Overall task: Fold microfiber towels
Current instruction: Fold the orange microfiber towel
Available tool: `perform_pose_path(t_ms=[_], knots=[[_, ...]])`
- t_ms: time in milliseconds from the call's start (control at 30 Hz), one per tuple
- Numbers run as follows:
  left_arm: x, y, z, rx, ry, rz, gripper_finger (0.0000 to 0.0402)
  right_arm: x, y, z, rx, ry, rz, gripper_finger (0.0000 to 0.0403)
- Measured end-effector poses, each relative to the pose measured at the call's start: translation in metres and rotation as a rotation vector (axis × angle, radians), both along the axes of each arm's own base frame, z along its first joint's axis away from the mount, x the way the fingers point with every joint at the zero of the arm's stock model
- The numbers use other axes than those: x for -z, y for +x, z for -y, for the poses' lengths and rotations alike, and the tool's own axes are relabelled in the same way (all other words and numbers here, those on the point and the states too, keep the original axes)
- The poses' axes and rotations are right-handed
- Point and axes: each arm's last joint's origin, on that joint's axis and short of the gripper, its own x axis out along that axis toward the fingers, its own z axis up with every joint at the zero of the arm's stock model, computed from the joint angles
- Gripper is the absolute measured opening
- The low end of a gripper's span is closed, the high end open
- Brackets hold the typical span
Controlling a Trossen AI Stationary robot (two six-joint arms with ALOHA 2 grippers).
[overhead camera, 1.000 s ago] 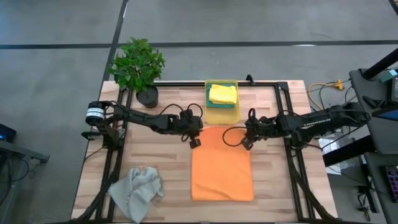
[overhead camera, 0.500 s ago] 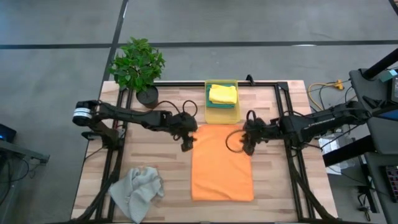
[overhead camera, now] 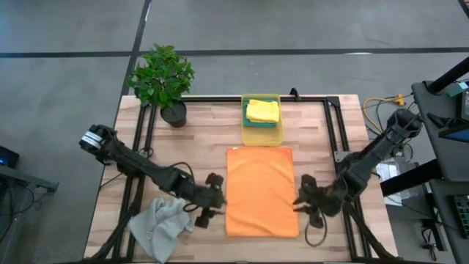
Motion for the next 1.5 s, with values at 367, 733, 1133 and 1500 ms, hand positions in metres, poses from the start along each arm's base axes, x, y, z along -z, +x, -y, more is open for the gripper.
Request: perform_pose_path(t_ms=[367, 733, 1133, 1500], knots=[[0.028, 0.011, 0.056, 0.164, 0.049, 0.003, 0.0159, 0.030, -0.002, -0.032, 0.005, -0.025, -0.067, 0.0097], [0.066, 0.055, 0.087, 0.168, 0.130, -0.150, 0.0159, 0.032, -0.006, -0.044, -0.078, -0.016, -0.048, 0.0091], [0.090, 0.058, 0.089, 0.030, 0.122, -0.363, 0.0159, 0.036, -0.014, -0.053, -0.162, -0.056, -0.044, 0.0090], [0.092, 0.056, 0.089, 0.020, 0.143, -0.365, 0.0121, 0.072, 0.005, -0.085, -0.454, -0.182, 0.072, 0.0091]])
